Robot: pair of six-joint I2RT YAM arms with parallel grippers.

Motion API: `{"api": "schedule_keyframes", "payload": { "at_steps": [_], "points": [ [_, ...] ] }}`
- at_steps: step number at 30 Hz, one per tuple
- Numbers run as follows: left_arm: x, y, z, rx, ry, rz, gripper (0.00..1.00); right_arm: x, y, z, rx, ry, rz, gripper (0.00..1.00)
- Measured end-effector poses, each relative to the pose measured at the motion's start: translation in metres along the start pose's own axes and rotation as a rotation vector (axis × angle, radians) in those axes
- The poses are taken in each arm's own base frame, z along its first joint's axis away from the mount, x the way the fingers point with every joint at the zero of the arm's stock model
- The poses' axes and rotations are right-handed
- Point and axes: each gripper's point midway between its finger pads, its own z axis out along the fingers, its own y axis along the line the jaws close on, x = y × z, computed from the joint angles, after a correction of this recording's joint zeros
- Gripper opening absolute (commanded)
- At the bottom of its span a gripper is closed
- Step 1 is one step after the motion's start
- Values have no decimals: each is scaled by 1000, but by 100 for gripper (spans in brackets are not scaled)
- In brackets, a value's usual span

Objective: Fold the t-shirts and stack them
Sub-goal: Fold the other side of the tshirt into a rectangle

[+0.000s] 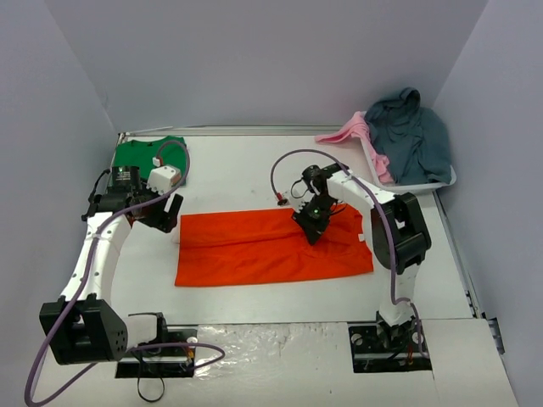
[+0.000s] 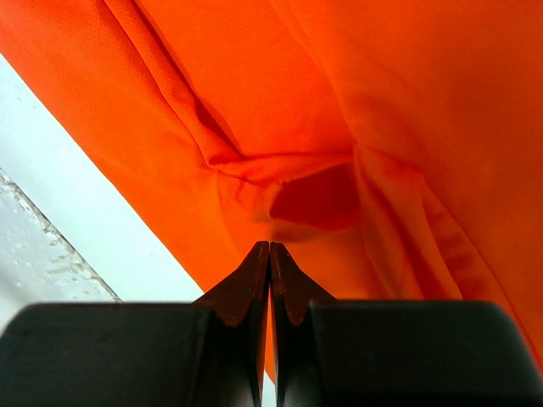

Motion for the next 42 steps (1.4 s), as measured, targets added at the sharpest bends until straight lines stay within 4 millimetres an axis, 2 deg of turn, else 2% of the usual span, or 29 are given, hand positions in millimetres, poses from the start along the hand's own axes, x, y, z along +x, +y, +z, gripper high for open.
{"api": "schedule_keyframes", "payload": {
  "at_steps": [9, 15, 23, 25, 27, 29, 32, 36, 42],
  "points": [
    [7, 4, 12, -2, 11, -14, 73, 5, 15, 44, -84, 118, -17, 0],
    [18, 1, 18, 9, 35, -31, 73, 2, 20, 48, -114, 173, -5, 0],
    [18, 3, 16, 8, 28, -48, 73, -2, 25, 48, -98, 198, -32, 0],
    [17, 2, 15, 8, 23, -47, 73, -6, 24, 46, -89, 194, -44, 0],
    [16, 2, 14, 8, 16, -46, 73, -13, 24, 41, -74, 171, -61, 12],
    [14, 1, 12, 8, 6, -46, 73, -19, 25, 30, -53, 139, -79, 30],
    [11, 1, 11, 7, -7, -46, 73, -30, 29, 6, -11, 75, -118, 38],
    [8, 0, 10, 8, -22, -43, 73, -42, 30, -20, 32, 1, -145, 39],
    [8, 0, 10, 10, -24, -43, 73, -35, 8, -32, 53, -26, -92, 39]
  ]
}}
